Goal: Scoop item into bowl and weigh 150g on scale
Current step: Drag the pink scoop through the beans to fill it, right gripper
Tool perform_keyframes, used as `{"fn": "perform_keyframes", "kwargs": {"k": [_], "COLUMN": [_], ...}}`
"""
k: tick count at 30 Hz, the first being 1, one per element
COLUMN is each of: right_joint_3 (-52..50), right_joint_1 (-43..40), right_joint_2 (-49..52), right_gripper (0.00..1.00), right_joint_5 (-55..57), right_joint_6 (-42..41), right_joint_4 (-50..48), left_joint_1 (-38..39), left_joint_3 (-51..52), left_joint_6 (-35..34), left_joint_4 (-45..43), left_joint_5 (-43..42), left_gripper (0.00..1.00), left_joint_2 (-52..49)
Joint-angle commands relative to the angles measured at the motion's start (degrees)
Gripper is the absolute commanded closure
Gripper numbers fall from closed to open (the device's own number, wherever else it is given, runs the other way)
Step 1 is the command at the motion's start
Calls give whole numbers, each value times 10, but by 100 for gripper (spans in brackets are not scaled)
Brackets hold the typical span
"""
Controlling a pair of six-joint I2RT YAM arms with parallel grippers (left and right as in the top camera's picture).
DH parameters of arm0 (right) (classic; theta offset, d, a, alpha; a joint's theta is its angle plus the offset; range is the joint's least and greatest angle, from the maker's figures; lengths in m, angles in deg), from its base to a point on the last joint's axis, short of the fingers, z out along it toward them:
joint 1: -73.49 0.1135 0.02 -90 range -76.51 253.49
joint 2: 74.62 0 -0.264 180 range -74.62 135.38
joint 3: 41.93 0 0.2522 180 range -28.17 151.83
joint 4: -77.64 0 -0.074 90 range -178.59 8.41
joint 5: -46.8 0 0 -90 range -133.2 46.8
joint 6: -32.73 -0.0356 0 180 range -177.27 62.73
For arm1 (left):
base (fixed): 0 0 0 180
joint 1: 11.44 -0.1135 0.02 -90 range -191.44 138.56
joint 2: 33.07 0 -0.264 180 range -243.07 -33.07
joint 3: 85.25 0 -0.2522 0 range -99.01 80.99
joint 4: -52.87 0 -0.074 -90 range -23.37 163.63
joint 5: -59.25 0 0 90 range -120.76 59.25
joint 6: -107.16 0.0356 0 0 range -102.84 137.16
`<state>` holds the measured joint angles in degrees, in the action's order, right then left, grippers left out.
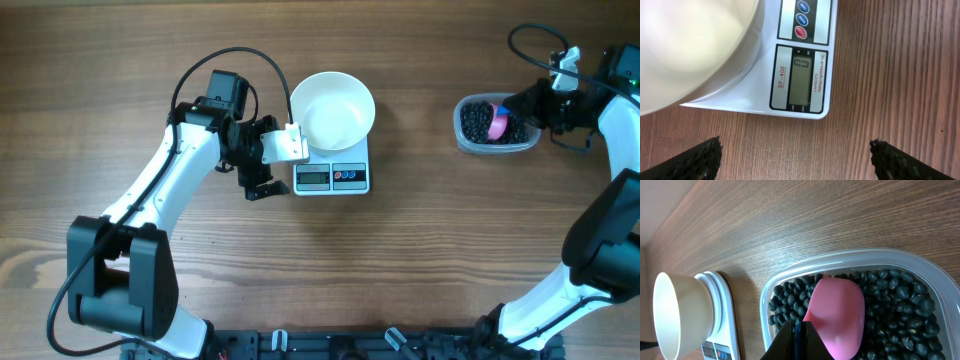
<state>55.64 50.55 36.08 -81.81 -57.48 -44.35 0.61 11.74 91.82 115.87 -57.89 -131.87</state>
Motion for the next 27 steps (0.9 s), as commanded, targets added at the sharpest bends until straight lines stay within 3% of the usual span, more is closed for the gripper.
{"fn": "perform_keyframes", "kwargs": {"k": [1, 9, 21, 27], "right_joint_3": [-9, -9, -9, -9], "right_joint_1": [-1, -49, -84, -109], "right_joint_2": [16, 16, 16, 16], "right_gripper": [96, 96, 96, 96], "right_joint_5": [-78, -118, -43, -106], "right_joint_6": [-11, 2, 12, 18], "right_joint_4": [1, 12, 19, 14], "left_joint_1": [0, 0, 0, 0], "left_joint_3": [4, 4, 4, 4], "left_joint_6": [-5, -5, -5, -5], "left_joint_4": [0, 0, 0, 0], "left_joint_5": [-13, -13, -13, -13], "left_gripper": [0, 0, 0, 0], "left_joint_2": [4, 4, 4, 4]}}
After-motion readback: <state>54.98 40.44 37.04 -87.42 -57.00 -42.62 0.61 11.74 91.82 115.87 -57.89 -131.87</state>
